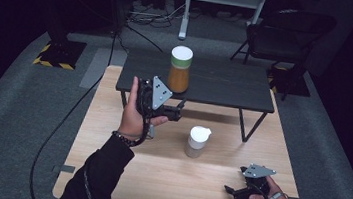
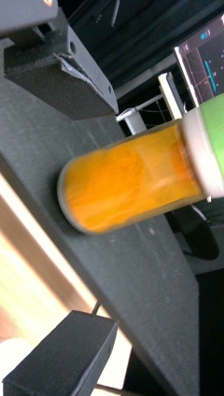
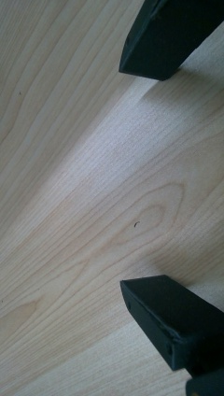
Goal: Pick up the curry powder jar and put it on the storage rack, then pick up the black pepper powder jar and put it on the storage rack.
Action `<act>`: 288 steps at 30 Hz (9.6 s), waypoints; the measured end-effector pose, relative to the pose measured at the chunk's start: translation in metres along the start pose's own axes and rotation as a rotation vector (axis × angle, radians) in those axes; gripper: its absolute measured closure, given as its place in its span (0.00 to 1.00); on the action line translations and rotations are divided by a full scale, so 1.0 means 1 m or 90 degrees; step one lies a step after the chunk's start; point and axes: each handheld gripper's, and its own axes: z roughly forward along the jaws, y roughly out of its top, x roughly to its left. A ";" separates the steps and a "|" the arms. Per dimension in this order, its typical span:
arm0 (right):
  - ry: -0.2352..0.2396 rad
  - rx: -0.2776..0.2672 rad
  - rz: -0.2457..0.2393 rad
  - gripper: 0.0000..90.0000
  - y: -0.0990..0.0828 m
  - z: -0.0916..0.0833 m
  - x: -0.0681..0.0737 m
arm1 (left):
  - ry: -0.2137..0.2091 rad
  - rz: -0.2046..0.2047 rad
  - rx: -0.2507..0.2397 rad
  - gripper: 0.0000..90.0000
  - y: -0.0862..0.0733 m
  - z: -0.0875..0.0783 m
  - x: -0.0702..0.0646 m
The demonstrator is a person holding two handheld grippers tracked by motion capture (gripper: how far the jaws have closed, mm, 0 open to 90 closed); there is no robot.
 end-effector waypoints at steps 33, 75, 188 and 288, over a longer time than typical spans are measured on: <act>-0.001 0.000 0.001 0.00 0.000 0.000 0.000 | -0.041 0.041 0.115 0.02 -0.068 -0.025 -0.019; -0.001 -0.001 0.001 0.00 0.000 0.000 0.000 | -0.088 -0.012 0.281 0.02 -0.127 -0.022 -0.011; -0.017 -0.113 0.005 0.02 0.030 -0.017 0.028 | -0.179 -0.106 0.347 0.00 -0.154 -0.005 0.031; -0.080 -0.214 0.095 0.33 0.090 0.085 0.070 | -0.179 -0.106 0.347 0.00 -0.154 -0.005 0.031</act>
